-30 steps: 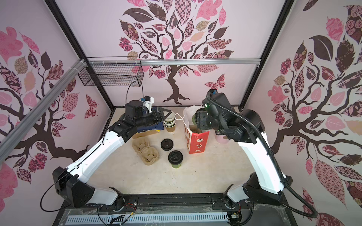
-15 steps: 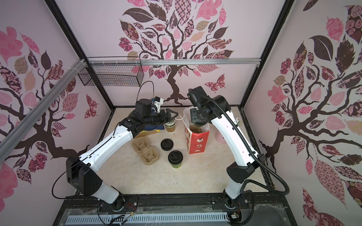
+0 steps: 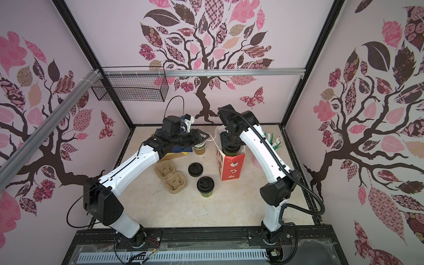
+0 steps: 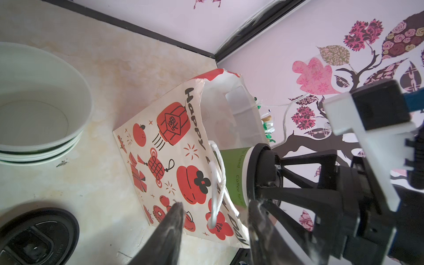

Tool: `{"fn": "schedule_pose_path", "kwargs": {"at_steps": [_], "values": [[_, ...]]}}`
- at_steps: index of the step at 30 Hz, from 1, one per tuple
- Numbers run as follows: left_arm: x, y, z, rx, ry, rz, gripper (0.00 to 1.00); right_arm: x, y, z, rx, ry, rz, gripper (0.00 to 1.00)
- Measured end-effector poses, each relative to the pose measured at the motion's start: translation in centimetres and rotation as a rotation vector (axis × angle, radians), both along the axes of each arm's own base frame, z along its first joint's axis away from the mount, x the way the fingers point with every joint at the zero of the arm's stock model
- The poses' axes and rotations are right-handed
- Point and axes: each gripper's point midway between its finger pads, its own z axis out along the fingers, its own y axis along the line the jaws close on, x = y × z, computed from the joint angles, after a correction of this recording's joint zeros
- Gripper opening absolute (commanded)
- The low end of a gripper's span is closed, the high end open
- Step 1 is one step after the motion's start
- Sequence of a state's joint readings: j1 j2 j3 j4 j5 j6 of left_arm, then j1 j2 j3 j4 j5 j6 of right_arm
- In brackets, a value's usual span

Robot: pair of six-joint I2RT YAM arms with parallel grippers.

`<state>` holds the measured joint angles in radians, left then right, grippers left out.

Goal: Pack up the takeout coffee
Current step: 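Lower the green cup into the bag opening with the right gripper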

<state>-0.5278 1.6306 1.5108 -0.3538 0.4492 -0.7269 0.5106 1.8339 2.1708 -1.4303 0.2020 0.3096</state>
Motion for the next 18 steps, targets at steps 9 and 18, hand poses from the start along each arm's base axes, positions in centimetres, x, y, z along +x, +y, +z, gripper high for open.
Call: {"fn": "schedule_pose_path", "kwargs": {"at_steps": [9,18], "values": [[0.2,-0.2,-0.7,0.0,0.02,-0.008,0.22,0.2,-0.3,-2.4,0.008,0.061,0.004,0.68],[0.2,-0.5,-1.2,-0.001,0.034,-0.02,0.08,0.8,0.3,-4.5,0.018,0.106,0.021,0.68]]}}
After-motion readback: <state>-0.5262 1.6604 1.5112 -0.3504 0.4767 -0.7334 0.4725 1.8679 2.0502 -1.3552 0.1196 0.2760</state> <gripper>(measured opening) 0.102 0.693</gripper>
